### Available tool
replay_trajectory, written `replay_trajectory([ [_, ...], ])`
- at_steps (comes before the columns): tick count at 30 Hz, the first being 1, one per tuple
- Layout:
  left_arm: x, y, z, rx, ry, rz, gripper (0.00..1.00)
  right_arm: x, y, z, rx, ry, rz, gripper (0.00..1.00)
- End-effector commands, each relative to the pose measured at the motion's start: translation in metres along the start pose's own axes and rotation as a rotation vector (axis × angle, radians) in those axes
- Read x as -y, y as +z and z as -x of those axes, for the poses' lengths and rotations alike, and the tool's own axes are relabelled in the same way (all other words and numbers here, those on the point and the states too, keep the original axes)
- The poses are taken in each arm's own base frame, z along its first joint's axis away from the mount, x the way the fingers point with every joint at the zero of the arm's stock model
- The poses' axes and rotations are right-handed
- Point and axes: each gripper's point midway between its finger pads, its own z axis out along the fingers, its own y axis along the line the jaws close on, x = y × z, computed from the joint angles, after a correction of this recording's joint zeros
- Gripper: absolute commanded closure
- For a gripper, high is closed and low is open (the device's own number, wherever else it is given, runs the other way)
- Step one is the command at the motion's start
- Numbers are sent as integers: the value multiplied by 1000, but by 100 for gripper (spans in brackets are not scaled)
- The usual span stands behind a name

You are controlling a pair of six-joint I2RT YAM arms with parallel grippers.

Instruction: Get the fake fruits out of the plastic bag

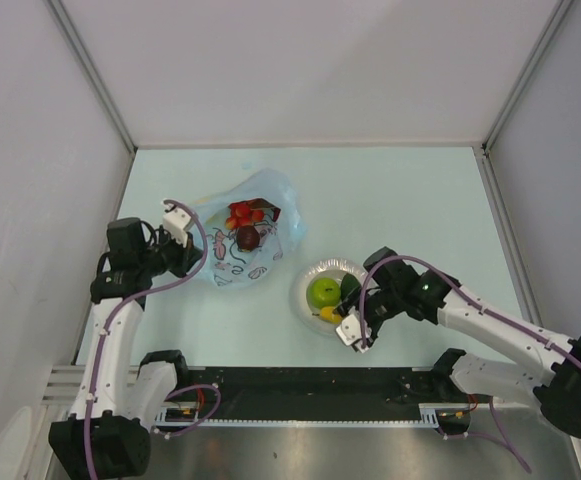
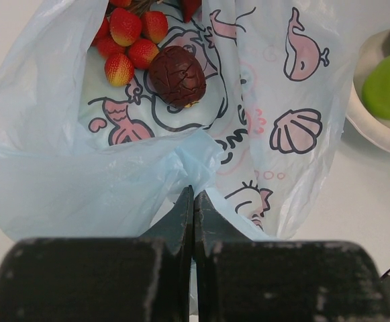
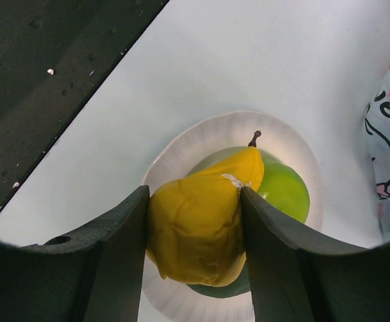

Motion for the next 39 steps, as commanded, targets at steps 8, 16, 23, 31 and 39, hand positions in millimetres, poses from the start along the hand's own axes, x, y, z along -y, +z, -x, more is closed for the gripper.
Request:
replay_trajectory([
  [8, 13, -11, 8, 39, 6, -26, 100, 2, 14, -6, 23, -83, 22, 51],
  [16, 12, -13, 11, 64, -8, -20, 100, 9, -1, -9, -31, -128, -30, 0],
  [23, 12, -15, 14, 73, -1, -18, 100, 97, -50, 44, 66, -164, -459, 0],
  [31, 12, -25, 10, 51, 40, 9, 100, 228, -63, 72, 308, 310, -804, 4],
  [39, 12, -32, 16, 52, 65, 17, 100, 290, 13, 78, 427, 558, -716, 35],
])
